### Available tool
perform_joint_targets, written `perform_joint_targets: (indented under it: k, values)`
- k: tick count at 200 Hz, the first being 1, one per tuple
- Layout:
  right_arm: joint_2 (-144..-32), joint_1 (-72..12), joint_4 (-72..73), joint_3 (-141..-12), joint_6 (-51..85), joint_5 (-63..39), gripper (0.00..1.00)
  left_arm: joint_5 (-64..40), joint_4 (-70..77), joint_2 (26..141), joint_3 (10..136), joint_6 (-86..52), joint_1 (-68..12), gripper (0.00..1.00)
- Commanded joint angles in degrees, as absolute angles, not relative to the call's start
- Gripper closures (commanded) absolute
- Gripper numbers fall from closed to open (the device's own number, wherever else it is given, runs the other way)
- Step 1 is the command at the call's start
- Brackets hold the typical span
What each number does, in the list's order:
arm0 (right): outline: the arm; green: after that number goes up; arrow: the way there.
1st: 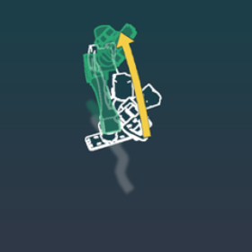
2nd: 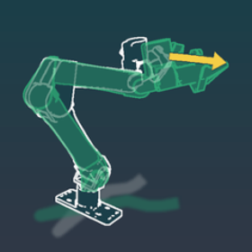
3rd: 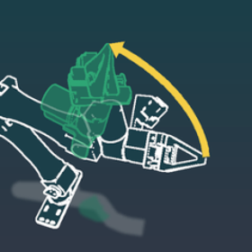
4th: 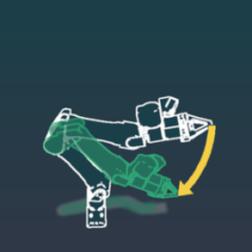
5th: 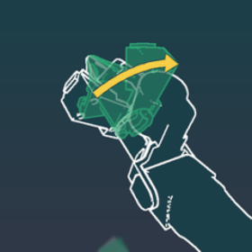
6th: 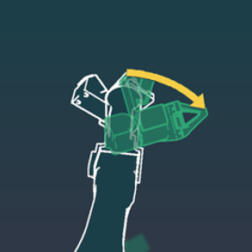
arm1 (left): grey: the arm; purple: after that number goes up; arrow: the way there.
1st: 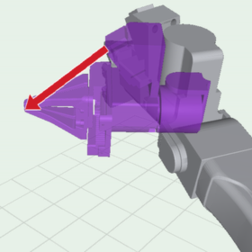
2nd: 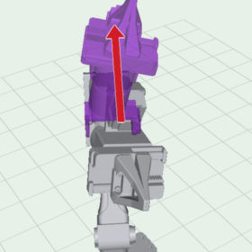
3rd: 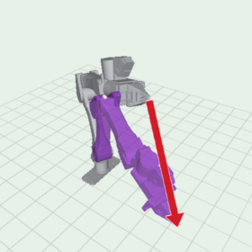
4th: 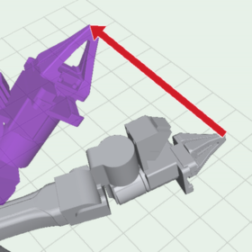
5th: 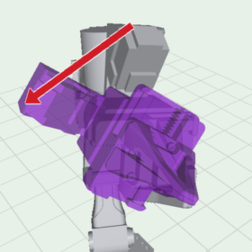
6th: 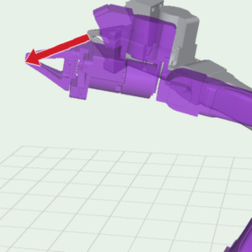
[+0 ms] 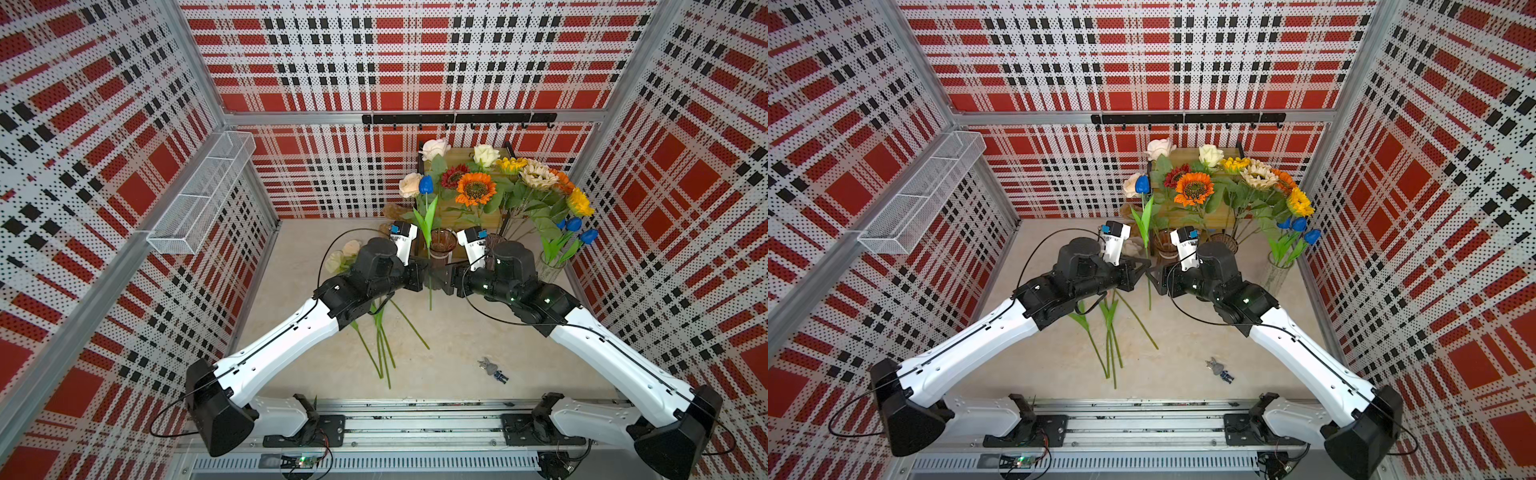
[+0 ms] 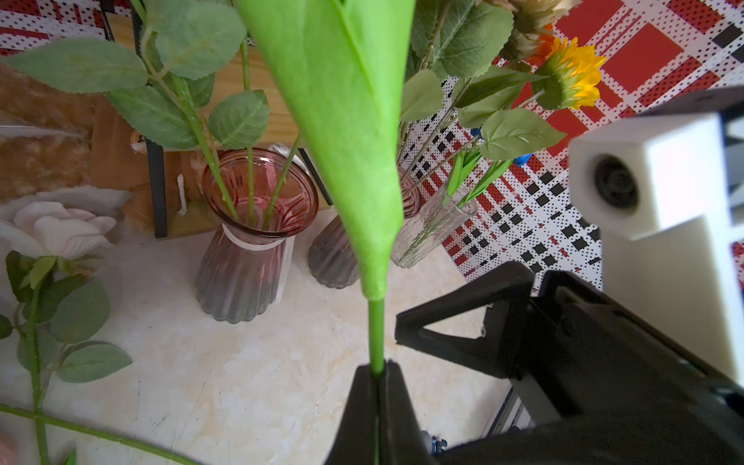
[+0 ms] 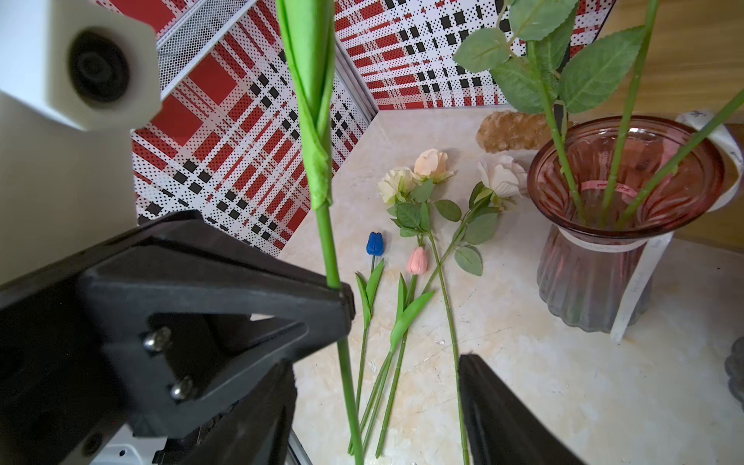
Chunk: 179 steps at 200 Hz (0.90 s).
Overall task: Arrange the flowers in different vases according to their variety
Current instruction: Pick up the flower at the center of the board.
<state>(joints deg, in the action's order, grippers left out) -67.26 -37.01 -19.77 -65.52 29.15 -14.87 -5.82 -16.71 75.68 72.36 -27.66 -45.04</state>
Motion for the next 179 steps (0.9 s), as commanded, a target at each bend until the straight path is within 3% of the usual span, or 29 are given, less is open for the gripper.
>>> perform_joint_targets:
  k: [1, 179]
  values:
    - [-68.18, -37.62, -17.67, -65.57, 29.27, -15.99, 0.31, -6.53, -14.20, 76.03, 73.13, -27.69, -45.61, 1.00]
    - [-64.62, -38.23, -19.09, -61.17, 29.12, -17.94, 0.41, -7.23, -13.78, 75.68, 73.13, -27.77, -45.08, 1.00]
